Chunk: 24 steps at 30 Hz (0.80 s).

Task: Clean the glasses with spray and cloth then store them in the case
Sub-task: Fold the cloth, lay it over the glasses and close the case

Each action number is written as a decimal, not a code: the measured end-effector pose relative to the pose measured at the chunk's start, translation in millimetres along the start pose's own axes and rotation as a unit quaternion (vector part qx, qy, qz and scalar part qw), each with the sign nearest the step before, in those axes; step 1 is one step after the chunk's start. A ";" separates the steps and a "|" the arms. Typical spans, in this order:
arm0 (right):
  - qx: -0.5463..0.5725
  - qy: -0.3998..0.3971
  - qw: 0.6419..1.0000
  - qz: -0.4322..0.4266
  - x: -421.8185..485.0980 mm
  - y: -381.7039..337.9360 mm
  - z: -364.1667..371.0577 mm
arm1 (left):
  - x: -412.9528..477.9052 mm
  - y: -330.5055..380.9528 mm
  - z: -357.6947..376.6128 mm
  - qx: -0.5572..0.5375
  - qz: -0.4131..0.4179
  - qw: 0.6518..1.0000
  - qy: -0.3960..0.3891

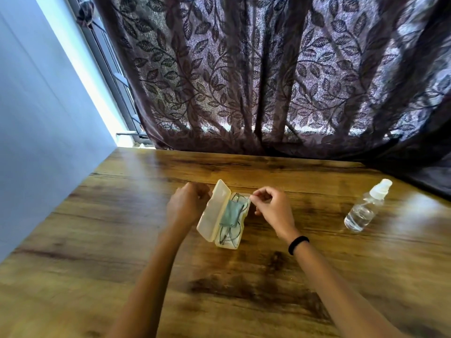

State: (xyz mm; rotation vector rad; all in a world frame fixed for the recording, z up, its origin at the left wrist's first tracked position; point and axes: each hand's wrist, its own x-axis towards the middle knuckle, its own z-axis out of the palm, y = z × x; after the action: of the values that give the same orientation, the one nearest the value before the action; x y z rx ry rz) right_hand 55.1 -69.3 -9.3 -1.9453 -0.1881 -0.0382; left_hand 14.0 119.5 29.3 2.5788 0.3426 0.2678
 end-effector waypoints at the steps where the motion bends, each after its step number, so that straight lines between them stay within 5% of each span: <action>1: 0.020 0.002 1.000 0.019 -4.4 2.7 0.1 | 7.0 -6.6 4.2 -0.026 -0.024 0.998 -0.061; 8: 0.100 -0.024 0.986 0.131 -24.6 10.3 15.4 | 14.0 -27.2 12.5 -0.285 -0.162 0.918 -0.223; 15: 0.155 -0.016 0.979 0.135 -31.5 12.2 20.1 | 10.3 -31.1 15.4 -0.385 -0.120 0.854 -0.329; 24: 0.186 -0.028 0.973 0.133 -29.2 7.2 21.8 | 2.1 6.4 39.6 -0.115 -0.072 0.976 -0.169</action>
State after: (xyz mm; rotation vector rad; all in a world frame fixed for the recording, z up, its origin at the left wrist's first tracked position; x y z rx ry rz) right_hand 26.0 -55.0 -27.5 -1.5828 0.0293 0.2149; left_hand 27.2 96.1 -0.5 2.3031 0.3480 -0.1734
